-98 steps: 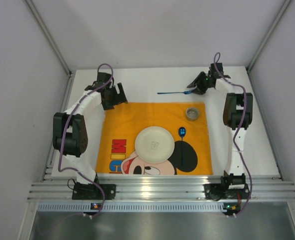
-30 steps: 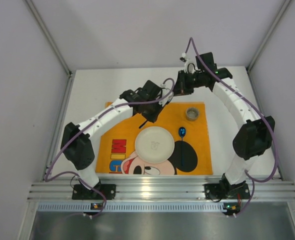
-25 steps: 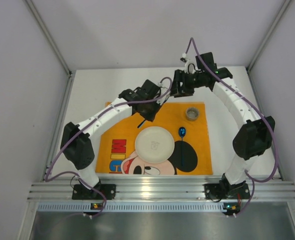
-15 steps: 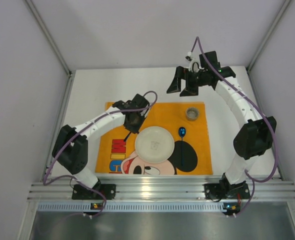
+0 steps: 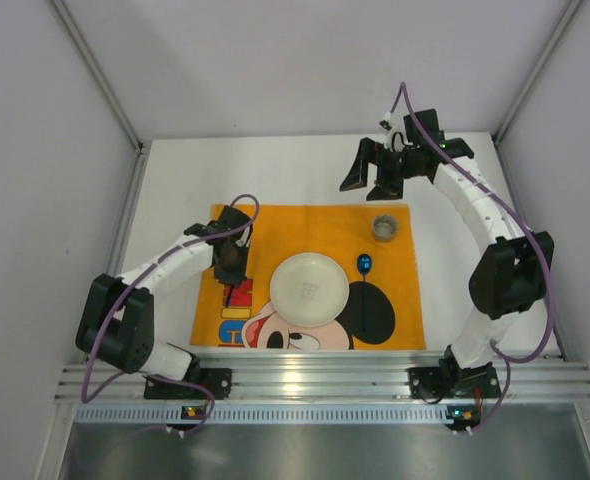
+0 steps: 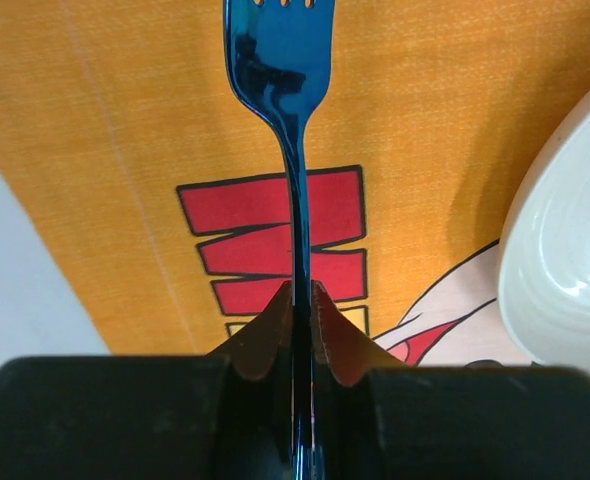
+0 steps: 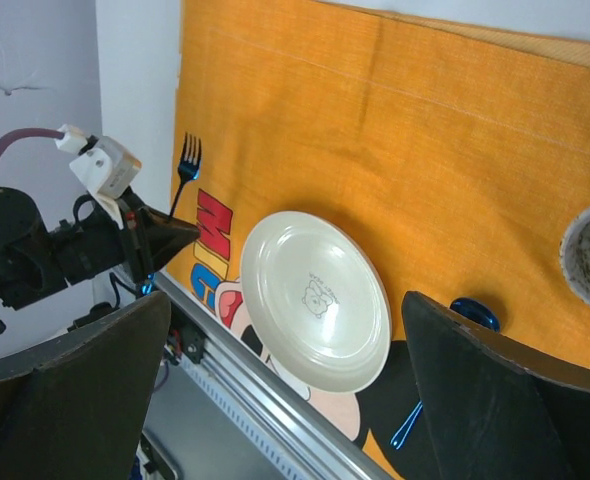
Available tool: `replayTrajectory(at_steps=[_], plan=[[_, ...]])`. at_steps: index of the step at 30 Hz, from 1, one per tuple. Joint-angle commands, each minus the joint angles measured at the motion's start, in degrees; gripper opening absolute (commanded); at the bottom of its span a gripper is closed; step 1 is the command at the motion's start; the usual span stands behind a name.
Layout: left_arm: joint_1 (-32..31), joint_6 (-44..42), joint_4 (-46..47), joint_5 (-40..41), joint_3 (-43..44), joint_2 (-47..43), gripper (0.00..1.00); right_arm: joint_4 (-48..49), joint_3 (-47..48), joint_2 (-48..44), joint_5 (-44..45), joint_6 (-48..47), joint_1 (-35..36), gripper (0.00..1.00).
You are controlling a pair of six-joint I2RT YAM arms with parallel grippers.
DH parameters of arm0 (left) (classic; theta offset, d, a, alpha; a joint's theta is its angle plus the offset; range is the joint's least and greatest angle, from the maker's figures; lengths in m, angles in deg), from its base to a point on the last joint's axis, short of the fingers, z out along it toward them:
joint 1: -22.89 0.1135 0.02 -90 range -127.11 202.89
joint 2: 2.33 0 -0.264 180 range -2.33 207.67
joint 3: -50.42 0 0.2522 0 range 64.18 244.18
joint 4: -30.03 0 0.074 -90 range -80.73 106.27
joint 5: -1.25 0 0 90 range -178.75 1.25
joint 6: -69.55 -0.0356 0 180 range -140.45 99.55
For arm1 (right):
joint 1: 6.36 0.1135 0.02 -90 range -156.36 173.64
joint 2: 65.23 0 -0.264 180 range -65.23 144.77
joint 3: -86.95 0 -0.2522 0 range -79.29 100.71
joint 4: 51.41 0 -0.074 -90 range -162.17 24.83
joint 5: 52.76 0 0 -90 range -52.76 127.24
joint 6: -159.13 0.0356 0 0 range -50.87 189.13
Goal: Set the dinner table for one person
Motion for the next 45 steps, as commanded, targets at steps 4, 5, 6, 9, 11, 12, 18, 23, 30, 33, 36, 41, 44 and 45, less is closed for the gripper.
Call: replayTrajectory(at_steps=[4, 5, 6, 9, 11, 12, 18, 23, 30, 33, 36, 41, 44, 45], plan=[[0.1, 3.0, 5.6, -3.5, -1.8, 2.5, 0.12, 1.5, 0.1, -2.3, -0.4, 0.2, -0.1, 1.0], [0.1, 2.9, 5.5, -3.4, -1.6, 3.3, 0.12, 1.5, -0.2, -2.3, -0.3, 0.3, -0.2, 1.0], [0.1, 2.6, 5.5, -3.8, -1.6, 3.6, 0.12, 1.5, -0.4, -2.3, -0.3, 0.2, -0.2, 1.0], [0.1, 2.4, 5.4, -5.4, -1.6, 4.9, 0.16, 1.5, -1.2, -2.8, -0.1, 0.2, -0.3, 1.0], [0.0, 2.5, 5.1, -5.9, -1.3, 5.6, 0.2, 1.5, -1.7, -3.0, 0.1, 0.0, -0.3, 1.0], [0.1, 2.6, 4.8, -6.0, -1.2, 5.8, 0.22, 1.5, -1.8, -3.1, 0.1, -0.1, -0.4, 1.0], [0.1, 2.9, 3.6, -7.4, -0.5, 7.9, 0.4, 1.7, -2.8, -3.4, 0.5, -0.2, -0.6, 1.0], [0.1, 2.3, -0.1, -5.2, 4.8, 7.0, 0.49, 1.8, -2.3, -3.8, 0.7, -0.6, -0.6, 1.0], [2.9, 1.9, -4.9, 7.2, 19.8, 4.2, 0.6, 2.0, -2.5, -5.4, 1.4, -2.2, -0.6, 1.0], [5.5, 1.0, 0.9, 12.4, 20.2, 2.1, 0.64, 4.3, -3.6, -7.8, 3.1, -2.6, -0.6, 1.0], [7.8, -2.6, 11.9, 11.8, 15.4, -2.3, 0.64, 7.7, -6.4, -12.6, 8.5, -3.0, -0.5, 1.0], [8.9, -9.9, 41.9, 10.5, -8.5, -15.3, 0.65, 10.1, -11.2, -20.0, 15.7, -4.4, -0.1, 1.0], [10.3, -11.6, 69.1, 14.5, -26.2, -22.7, 0.79, 12.4, -15.3, -23.7, 16.6, -4.0, 0.0, 1.0], [11.1, -12.4, 75.8, 15.0, -30.4, -23.2, 0.8, 14.2, -16.5, -24.6, 16.7, -3.6, 0.1, 1.0]])
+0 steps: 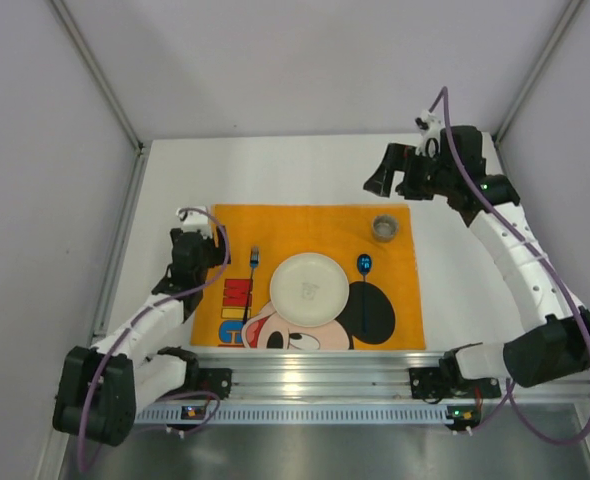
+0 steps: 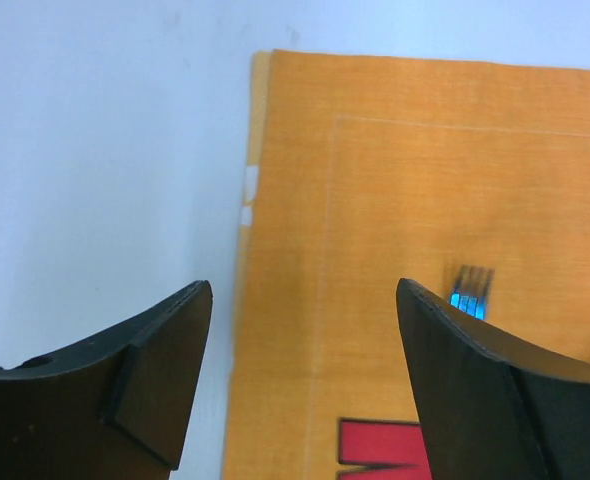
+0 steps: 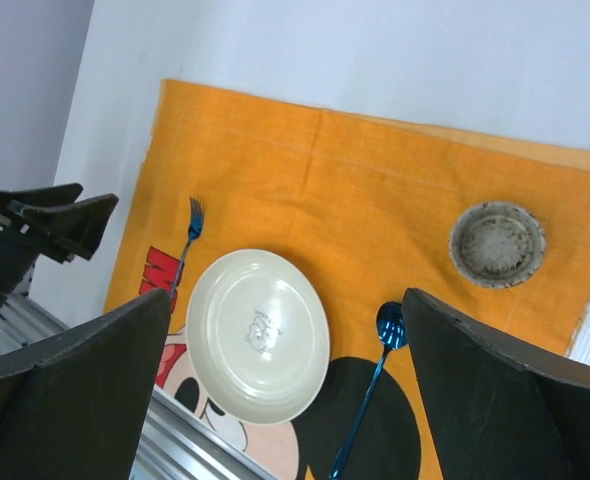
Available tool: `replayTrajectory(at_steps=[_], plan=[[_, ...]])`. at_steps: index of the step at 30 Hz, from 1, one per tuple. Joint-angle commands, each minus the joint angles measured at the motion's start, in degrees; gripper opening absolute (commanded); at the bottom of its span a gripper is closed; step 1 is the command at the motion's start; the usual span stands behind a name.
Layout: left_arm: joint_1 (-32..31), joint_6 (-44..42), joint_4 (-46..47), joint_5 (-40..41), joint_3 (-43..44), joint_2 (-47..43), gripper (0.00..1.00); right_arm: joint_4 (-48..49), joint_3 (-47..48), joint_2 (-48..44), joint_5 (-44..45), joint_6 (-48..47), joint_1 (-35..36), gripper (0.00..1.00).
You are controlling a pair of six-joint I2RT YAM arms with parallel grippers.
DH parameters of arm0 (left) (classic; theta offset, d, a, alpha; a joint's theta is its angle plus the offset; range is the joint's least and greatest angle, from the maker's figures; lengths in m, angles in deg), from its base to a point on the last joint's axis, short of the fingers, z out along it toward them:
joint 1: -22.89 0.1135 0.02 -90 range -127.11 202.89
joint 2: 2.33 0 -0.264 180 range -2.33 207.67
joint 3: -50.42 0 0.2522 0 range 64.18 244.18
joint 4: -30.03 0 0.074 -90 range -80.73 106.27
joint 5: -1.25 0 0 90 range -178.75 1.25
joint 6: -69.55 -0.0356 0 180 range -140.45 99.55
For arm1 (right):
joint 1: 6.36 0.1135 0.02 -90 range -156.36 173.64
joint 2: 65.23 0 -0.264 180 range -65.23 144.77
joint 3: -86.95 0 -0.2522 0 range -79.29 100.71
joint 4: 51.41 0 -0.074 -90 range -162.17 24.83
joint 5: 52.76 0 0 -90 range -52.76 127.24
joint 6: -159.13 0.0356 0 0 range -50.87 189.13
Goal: Set the dinner table for one person
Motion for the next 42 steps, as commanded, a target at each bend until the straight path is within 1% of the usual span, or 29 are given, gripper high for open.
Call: replayTrajectory(at_steps=[1, 3, 4, 5, 7, 8, 9, 11, 12, 14, 16, 18, 19, 21, 22, 23, 24, 25, 26, 28, 30, 31, 32, 34, 37, 38, 39, 41, 42], plan=[[2.1, -6.2, 38.4, 2.7, -15.2, -3.0, 0.81, 6.7, -4.3, -4.8, 3.1, -0.3, 0.4, 1.0], [3.1, -7.0, 40.2, 4.7, -16.0, 2.5, 0.8, 8.2, -7.0, -6.2, 3.1, -1.1, 0.4, 1.0], [3.1, -6.8, 43.4, 6.8, -16.4, 4.6, 0.81, 8.7, -7.7, -7.4, 3.1, -1.8, 0.5, 1.0], [3.4, -7.5, 45.7, 6.6, -17.0, 9.0, 0.81, 9.3, -9.3, -8.1, 3.0, -3.6, 0.5, 1.0], [4.5, -8.0, 51.4, 6.4, -17.9, 13.7, 0.82, 12.2, -11.4, -10.0, 1.6, -4.8, 0.6, 1.0], [5.2, -8.0, 52.5, 7.3, -16.8, 15.3, 0.82, 12.8, -12.8, -10.2, 1.3, -5.0, 0.6, 1.0], [6.0, -7.5, 52.9, 6.0, -15.7, 17.5, 0.83, 13.0, -13.0, -10.2, 1.1, -5.5, 0.5, 1.0], [9.3, -6.5, 58.2, -1.2, -15.6, 20.1, 0.82, 12.7, -13.2, -9.9, 3.4, -5.0, 0.5, 1.0], [10.1, -6.4, 59.1, -3.1, -15.4, 23.7, 0.82, 12.4, -13.2, -9.7, 4.7, -4.3, 0.5, 1.0], [11.4, -5.6, 66.0, -3.9, -16.5, 27.1, 0.81, 12.7, -14.7, -9.9, 10.2, -4.2, 0.5, 1.0], [11.7, -4.6, 63.3, -3.6, -15.5, 27.1, 0.82, 16.0, -19.5, -10.9, 15.9, -5.5, 0.5, 1.0], [11.7, -4.9, 62.8, -4.1, -15.8, 26.7, 0.82, 22.2, -24.8, -13.6, 19.5, -8.7, 0.4, 1.0], [11.7, -4.9, 63.6, -4.3, -16.1, 27.0, 0.83, 24.7, -31.2, -14.8, 23.7, -9.2, 0.4, 1.0], [11.8, -5.0, 62.2, -3.7, -15.1, 27.2, 0.82, 34.9, -38.7, -19.0, 26.0, -11.2, 0.4, 1.0], [11.7, -5.0, 60.7, -3.8, -14.4, 27.3, 0.81, 39.3, -46.5, -20.7, 26.9, -12.4, 0.4, 1.0], [11.7, -5.2, 60.4, -3.9, -14.2, 27.1, 0.81, 47.9, -50.4, -22.5, 27.6, -13.9, 0.4, 1.0], [11.7, -5.0, 60.3, -4.0, -14.4, 26.9, 0.81, 52.2, -54.1, -25.9, 29.5, -14.7, 0.3, 1.0], [11.7, -5.0, 60.5, -4.0, -14.5, 26.8, 0.89, 55.8, -60.2, -27.3, 31.2, -15.6, 0.4, 1.0], [11.6, -5.0, 60.6, -4.1, -14.6, 26.8, 0.99, 59.2, -62.0, -28.0, 34.0, -15.4, 0.3, 1.0], [11.7, -5.0, 60.4, -4.1, -14.3, 26.9, 0.99, 60.3, -65.0, -27.8, 36.3, -16.4, -0.6, 1.0], [11.7, -5.0, 60.1, -4.1, -14.3, 26.8, 0.99, 64.6, -67.3, -27.7, 35.6, -19.2, -2.4, 1.0], [11.7, -4.9, 59.9, -4.2, -14.4, 26.8, 0.99, 67.4, -70.4, -27.5, 35.2, -19.3, -3.1, 1.0], [11.7, -5.0, 59.9, -4.2, -14.3, 26.8, 0.99, 74.0, -71.9, -27.0, 34.7, -19.3, -4.1, 1.0], [11.7, -5.0, 60.2, -4.1, -14.3, 26.9, 0.99, 80.6, -75.2, -23.8, 33.4, -19.8, -6.9, 1.0], [11.7, -5.2, 60.6, -4.1, -14.4, 26.9, 0.99, 92.6, -73.7, -14.4, 30.4, -20.2, -13.2, 1.0], [11.7, -5.2, 60.6, -4.1, -14.4, 27.0, 0.99, 101.1, -72.8, -10.8, 29.3, -17.4, -14.4, 1.0], [11.7, -5.2, 60.6, -4.1, -14.4, 27.0, 0.99, 101.7, -69.1, -3.7, 26.4, -15.5, -18.6, 1.0], [11.7, -5.2, 60.7, -4.1, -14.5, 27.1, 0.99, 97.7, -66.7, 0.3, 22.7, -17.0, -19.3, 1.0], [11.7, -5.2, 60.6, -4.0, -14.4, 27.0, 0.99, 97.5, -65.9, 1.6, 16.7, -19.4, -17.9, 1.0]])
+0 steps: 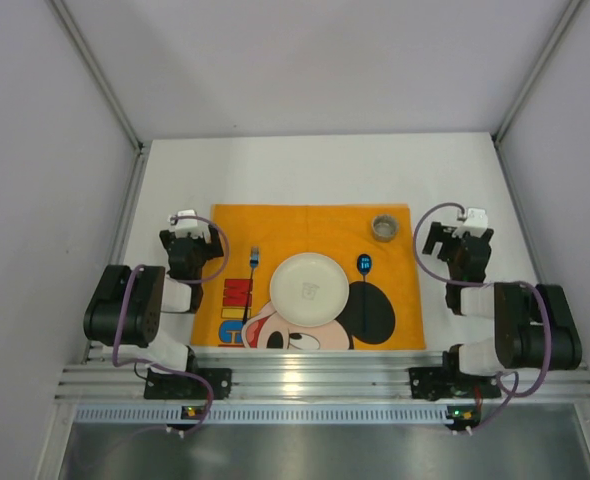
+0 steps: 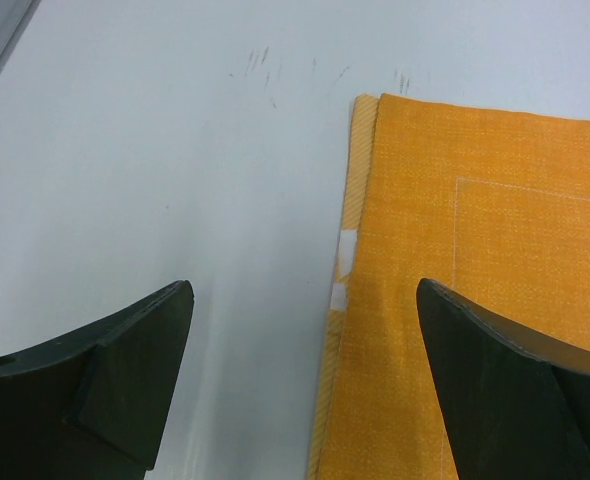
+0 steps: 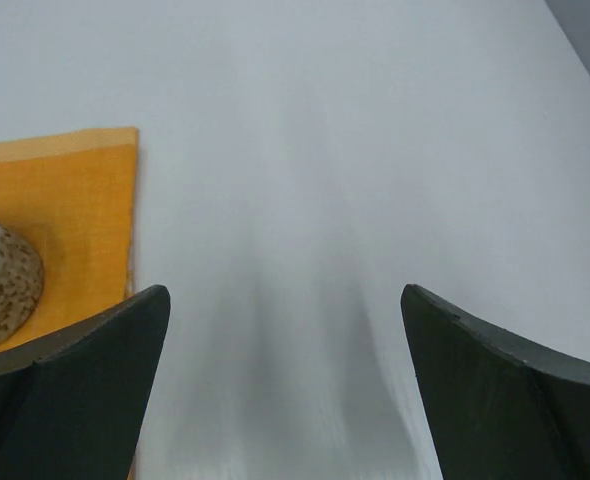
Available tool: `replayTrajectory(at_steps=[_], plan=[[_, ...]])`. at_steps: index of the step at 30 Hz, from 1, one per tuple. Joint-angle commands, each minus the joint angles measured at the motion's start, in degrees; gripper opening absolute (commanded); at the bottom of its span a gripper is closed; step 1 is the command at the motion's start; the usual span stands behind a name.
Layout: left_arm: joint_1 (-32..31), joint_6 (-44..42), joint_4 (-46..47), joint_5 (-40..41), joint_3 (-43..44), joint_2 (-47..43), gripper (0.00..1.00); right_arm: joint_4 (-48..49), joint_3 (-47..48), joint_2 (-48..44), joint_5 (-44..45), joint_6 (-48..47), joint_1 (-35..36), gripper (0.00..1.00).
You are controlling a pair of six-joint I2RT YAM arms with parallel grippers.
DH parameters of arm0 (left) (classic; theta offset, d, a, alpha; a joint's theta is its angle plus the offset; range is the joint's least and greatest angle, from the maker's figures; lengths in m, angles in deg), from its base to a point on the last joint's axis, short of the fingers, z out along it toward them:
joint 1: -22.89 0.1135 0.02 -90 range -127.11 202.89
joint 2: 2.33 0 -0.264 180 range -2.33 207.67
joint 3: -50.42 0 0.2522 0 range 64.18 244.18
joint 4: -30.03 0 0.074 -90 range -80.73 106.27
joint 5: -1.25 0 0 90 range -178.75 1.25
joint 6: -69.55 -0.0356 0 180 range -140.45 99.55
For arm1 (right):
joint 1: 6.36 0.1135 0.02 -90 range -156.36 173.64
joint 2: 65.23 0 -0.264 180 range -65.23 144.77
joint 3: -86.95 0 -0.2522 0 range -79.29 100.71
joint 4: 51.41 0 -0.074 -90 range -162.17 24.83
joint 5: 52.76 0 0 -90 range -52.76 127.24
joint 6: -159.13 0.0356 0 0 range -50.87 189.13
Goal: Set the dinner table for one person
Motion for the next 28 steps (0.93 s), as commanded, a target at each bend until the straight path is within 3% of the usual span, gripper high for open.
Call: replayTrajectory(at_steps=[1, 2, 5, 8, 28], plan=[[0.2, 0.3, 4.2, -0.6, 1.1, -0.3, 0.99, 14.9, 0.5, 4.9, -13.4, -6.5, 1.0, 1.0], [0.2, 0.3, 4.2, -0.6, 1.2, -0.3, 0.99, 25.5, -1.9, 6.4, -13.8, -7.4, 2.0, 1.0], [0.2, 0.3, 4.1, -0.6, 1.2, -0.3, 0.99, 26.4, -3.7, 5.6, -11.1, -9.1, 5.0, 1.0], [0.2, 0.3, 4.2, -0.6, 1.1, -0.3, 0.99, 20.8, -0.5, 5.6, -8.2, -7.9, 5.0, 1.0], [0.2, 0.3, 4.2, -0.6, 1.1, -0.3, 0.99, 21.2, -0.6, 5.6, -6.9, -7.9, 5.5, 1.0]])
